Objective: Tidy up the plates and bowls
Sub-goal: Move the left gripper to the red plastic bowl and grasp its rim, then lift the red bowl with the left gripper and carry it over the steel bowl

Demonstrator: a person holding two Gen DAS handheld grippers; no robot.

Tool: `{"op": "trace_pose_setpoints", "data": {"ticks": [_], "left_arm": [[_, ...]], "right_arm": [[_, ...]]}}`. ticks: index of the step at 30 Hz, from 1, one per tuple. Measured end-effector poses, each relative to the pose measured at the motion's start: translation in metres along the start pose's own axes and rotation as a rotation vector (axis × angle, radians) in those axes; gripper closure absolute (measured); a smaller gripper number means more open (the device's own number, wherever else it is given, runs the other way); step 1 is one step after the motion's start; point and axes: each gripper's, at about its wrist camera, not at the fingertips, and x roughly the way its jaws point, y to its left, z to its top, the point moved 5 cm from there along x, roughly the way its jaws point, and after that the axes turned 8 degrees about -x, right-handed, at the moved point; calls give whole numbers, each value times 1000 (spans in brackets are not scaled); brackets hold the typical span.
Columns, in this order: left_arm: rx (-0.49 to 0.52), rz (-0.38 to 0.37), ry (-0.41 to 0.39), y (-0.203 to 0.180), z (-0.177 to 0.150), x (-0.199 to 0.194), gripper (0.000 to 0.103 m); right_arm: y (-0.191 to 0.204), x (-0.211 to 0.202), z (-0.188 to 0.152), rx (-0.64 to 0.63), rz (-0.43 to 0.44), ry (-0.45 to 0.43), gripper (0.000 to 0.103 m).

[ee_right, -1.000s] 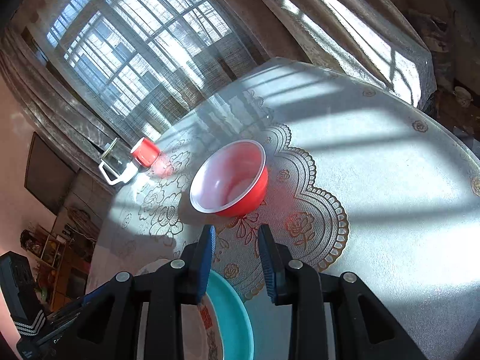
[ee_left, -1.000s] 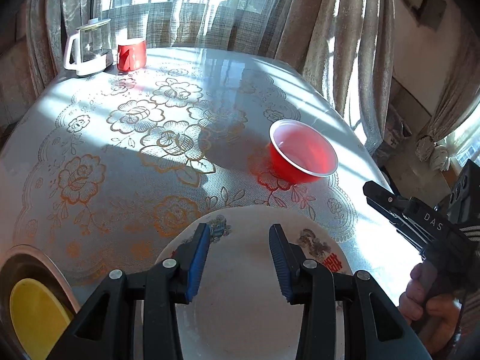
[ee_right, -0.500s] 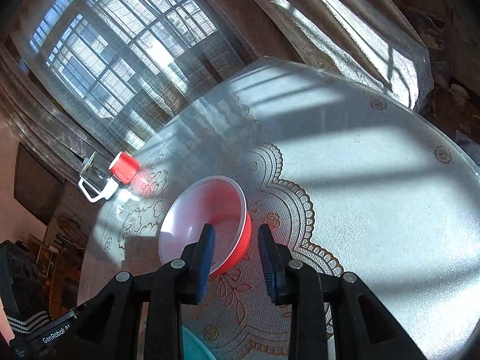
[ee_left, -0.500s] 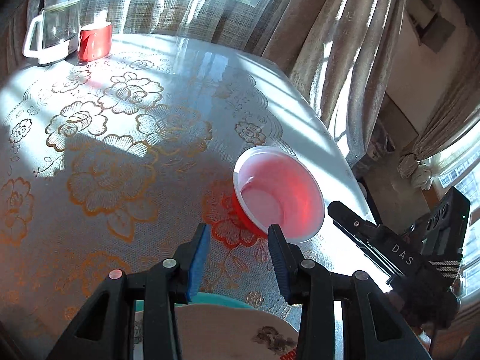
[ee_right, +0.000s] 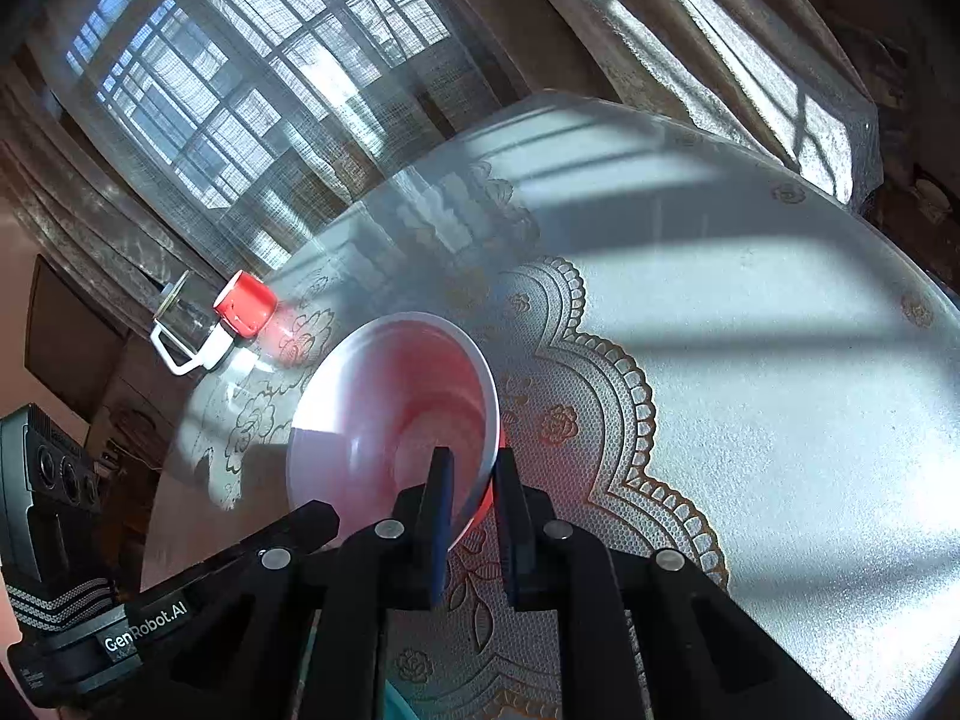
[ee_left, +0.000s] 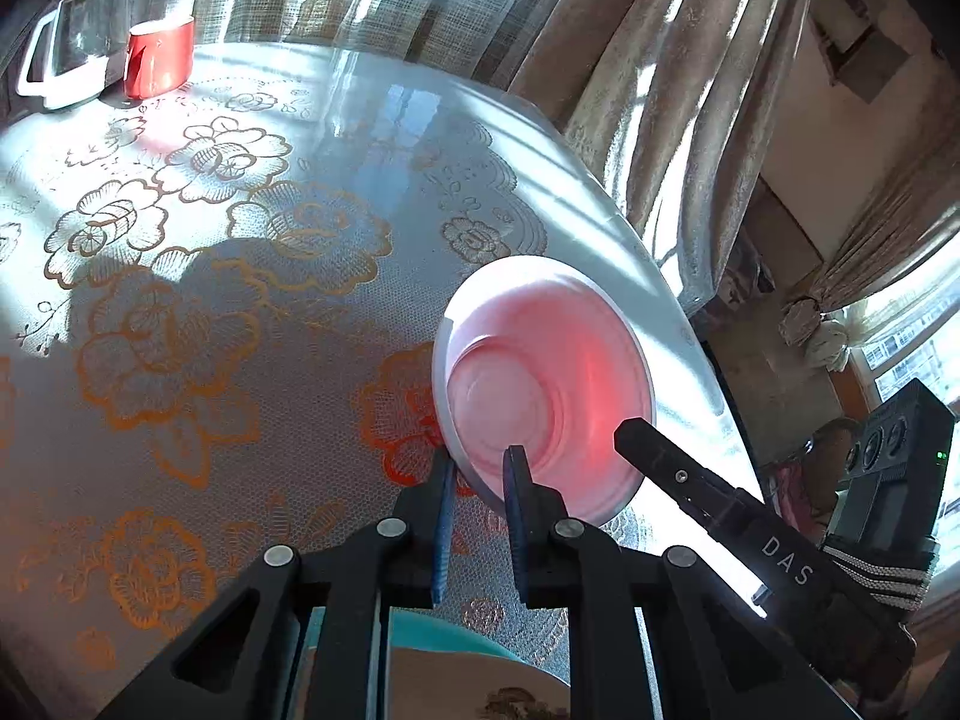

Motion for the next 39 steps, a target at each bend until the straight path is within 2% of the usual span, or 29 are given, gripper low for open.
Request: {"op": "trace_pose_setpoints", "data": {"ticks": [14, 18, 29, 34, 39], "left_arm": [[14, 71, -151, 26, -16, -78, 87], [10, 69, -190, 36, -24, -102, 87], [-29, 106, -247, 66, -53, -147, 87], [-30, 149, -293, 76, -66, -166, 87], [-54, 153, -312, 88, -75, -182, 87]], "right_arm": [[65, -15, -14, -90, 87, -5, 90], [83, -22, -20, -112, 117, -10, 90], [129, -33, -47, -160, 183, 4, 90], [145, -37, -62, -193, 208, 14, 90], [161, -40, -76, -209, 234, 22, 90]]}}
